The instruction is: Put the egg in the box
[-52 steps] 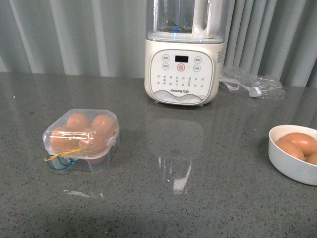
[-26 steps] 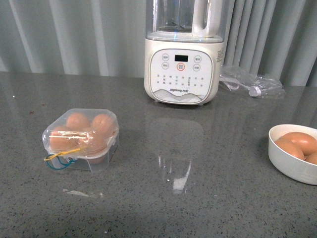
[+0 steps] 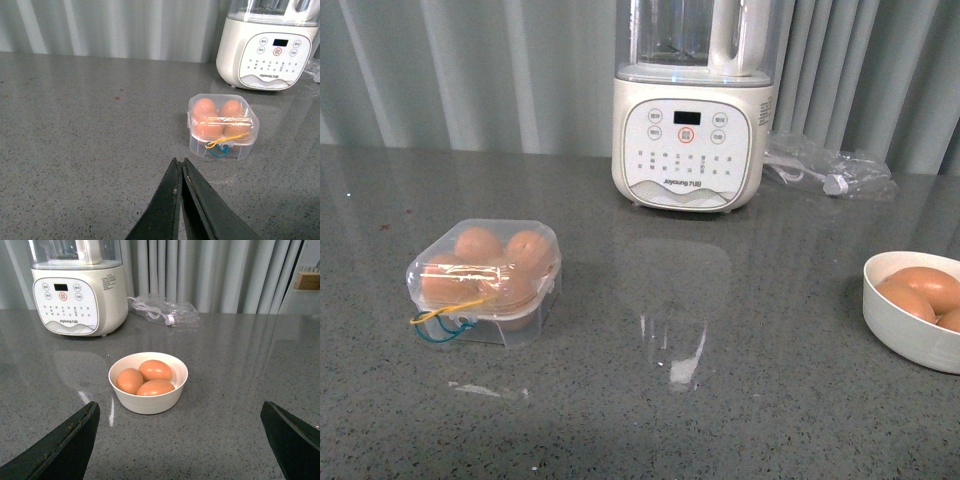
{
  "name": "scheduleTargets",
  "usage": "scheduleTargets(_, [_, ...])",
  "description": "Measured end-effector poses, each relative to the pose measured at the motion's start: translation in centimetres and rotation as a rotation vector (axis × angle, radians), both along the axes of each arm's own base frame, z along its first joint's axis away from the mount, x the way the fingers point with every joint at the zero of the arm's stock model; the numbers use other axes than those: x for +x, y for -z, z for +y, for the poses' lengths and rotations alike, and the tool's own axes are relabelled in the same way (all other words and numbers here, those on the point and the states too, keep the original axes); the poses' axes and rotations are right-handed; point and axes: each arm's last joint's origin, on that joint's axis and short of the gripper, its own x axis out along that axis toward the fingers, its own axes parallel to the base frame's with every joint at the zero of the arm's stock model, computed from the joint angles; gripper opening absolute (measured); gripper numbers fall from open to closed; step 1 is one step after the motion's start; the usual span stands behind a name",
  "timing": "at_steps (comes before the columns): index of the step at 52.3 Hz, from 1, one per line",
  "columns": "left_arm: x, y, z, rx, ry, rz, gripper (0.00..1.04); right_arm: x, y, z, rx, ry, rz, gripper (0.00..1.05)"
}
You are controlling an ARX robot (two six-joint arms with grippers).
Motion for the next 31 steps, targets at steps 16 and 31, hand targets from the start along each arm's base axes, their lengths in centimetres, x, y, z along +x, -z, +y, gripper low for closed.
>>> scheduleTargets(16, [0.0, 0.0, 0.0, 0.0, 0.0, 0.0, 0.66, 0.0, 0.0, 0.0, 0.0, 0.0, 0.0, 0.97])
scheduleTargets(31, [0.0, 0.0, 0.0, 0.0, 0.0, 0.0, 0.98, 0.0, 0.0, 0.0, 0.0, 0.0, 0.0, 0.97])
